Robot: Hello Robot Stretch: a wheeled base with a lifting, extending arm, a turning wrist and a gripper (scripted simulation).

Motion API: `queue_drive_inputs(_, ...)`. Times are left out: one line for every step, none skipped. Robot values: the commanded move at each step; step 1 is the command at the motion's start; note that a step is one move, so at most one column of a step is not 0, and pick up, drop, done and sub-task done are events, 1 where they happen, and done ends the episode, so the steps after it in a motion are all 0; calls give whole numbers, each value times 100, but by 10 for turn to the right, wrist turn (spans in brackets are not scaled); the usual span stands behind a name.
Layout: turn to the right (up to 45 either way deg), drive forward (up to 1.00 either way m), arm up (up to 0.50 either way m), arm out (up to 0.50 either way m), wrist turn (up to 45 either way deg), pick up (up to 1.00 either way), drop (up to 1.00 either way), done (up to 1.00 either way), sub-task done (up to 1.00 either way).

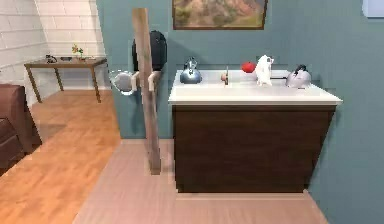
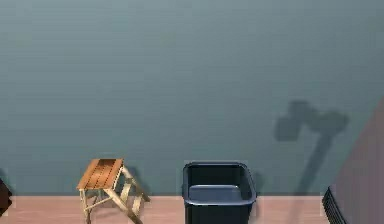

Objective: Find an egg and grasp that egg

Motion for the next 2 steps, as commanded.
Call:
queue_drive_inputs(0, 80, 0, 0, 0, 0, 0, 0, 0)
queue_drive_inputs(-450, 0, 0, 0, 0, 0, 0, 0, 0)
